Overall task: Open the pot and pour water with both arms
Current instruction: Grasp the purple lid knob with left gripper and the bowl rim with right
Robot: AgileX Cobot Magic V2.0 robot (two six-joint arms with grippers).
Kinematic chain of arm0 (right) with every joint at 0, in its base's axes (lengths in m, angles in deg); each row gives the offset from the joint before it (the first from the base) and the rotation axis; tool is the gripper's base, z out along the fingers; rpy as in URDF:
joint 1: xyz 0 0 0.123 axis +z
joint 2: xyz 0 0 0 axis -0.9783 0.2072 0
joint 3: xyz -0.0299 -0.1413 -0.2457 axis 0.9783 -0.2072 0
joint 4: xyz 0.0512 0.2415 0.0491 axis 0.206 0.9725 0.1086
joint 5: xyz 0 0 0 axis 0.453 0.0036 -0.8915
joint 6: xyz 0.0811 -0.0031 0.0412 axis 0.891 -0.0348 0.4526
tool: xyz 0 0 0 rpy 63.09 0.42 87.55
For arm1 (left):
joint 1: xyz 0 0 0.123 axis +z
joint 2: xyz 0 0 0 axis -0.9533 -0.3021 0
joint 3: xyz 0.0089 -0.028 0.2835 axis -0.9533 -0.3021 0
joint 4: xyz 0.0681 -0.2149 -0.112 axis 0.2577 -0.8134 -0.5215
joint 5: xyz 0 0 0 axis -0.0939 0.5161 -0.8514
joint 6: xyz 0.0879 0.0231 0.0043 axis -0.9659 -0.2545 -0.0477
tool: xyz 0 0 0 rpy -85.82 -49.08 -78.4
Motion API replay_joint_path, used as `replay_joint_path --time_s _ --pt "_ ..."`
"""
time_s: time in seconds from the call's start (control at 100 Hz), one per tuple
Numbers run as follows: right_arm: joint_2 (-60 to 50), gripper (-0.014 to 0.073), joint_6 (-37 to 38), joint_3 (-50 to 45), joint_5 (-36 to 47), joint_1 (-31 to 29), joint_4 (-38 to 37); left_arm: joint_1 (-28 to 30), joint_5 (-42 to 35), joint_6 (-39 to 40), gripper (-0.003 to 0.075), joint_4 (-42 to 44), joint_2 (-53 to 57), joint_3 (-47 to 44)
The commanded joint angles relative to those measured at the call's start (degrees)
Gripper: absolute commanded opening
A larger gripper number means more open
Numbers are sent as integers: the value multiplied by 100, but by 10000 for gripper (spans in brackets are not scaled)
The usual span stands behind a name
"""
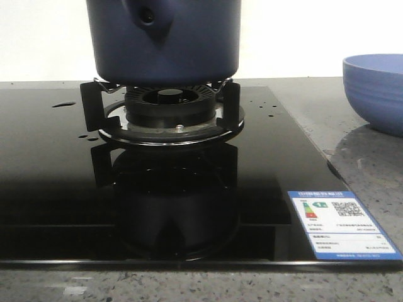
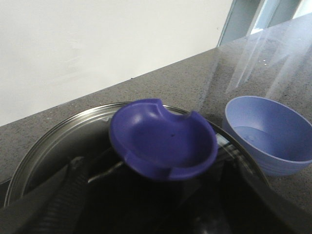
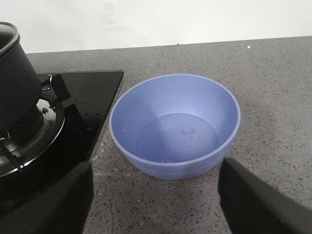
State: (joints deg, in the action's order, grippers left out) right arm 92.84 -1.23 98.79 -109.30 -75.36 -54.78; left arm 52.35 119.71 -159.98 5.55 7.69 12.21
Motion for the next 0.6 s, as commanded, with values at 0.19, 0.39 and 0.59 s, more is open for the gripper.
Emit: replay_joint_path --time_s 0.19,0.39,0.59 --pt "84 486 -65 200 443 -11 48 -58 176 -12 518 -267 -190 537" --pt "84 486 -65 200 466 -11 48 -58 245 -28 517 -298 -323 642" --pt "84 486 -65 200 476 -11 48 -133 245 -381 513 -406 -323 667"
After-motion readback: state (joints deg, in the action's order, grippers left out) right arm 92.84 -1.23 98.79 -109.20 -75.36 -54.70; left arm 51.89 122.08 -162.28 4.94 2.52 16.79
